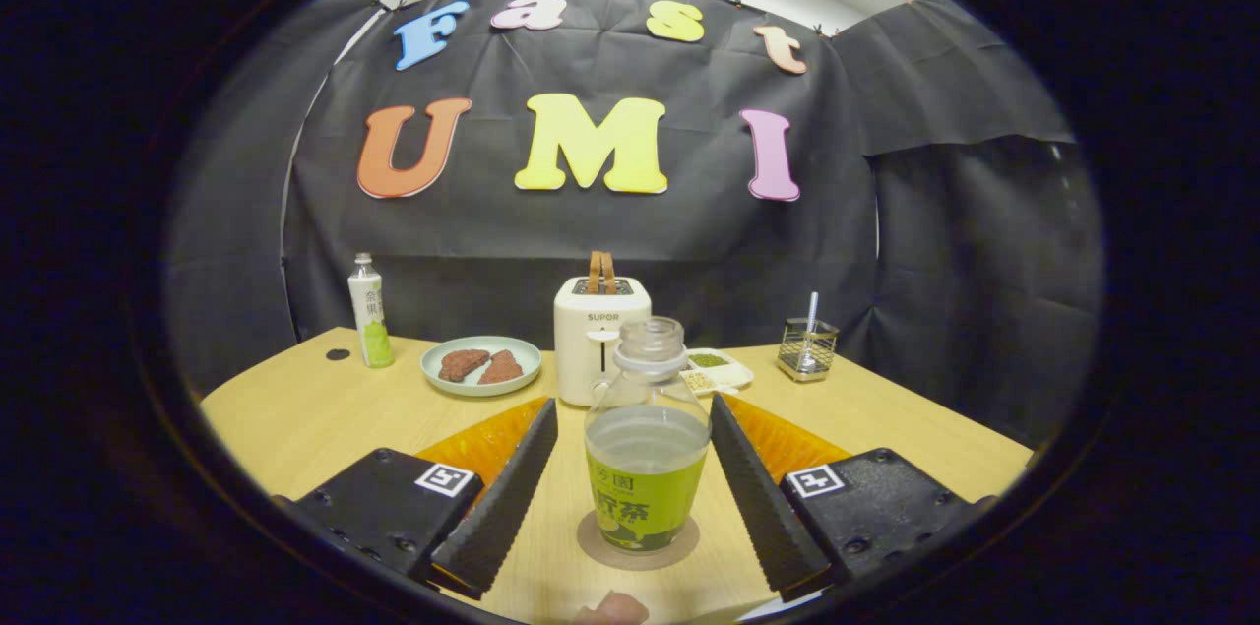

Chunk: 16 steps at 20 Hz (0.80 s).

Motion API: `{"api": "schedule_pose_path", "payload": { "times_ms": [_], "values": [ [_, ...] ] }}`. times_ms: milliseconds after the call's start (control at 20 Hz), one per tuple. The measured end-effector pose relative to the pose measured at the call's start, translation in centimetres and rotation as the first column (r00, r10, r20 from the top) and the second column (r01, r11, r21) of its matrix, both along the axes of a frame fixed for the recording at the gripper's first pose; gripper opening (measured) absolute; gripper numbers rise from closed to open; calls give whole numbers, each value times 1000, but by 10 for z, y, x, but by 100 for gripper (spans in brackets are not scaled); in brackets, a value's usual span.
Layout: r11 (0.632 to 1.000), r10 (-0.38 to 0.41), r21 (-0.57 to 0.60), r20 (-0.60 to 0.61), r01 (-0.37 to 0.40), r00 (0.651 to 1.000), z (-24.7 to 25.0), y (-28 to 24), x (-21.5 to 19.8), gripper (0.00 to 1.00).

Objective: Take the bottle from table, then pour the juice into the cup, finally place the bottle on the coaster

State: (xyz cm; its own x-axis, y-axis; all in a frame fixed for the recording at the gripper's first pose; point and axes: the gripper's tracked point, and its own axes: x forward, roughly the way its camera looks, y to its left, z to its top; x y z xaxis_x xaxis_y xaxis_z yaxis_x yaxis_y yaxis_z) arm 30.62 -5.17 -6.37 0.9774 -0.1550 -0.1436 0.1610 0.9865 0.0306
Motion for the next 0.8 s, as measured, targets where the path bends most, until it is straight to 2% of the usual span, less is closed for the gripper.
{"api": "schedule_pose_path", "payload": {
  "times_ms": [350,600,800],
  "values": [
    [999,44,1,2,-44,999,35,-5,-68,100],
    [1000,-12,2,50,11,999,62,-24,-135,99],
    [999,-52,-1,51,52,997,65,-34,-183,100]
  ]
}}
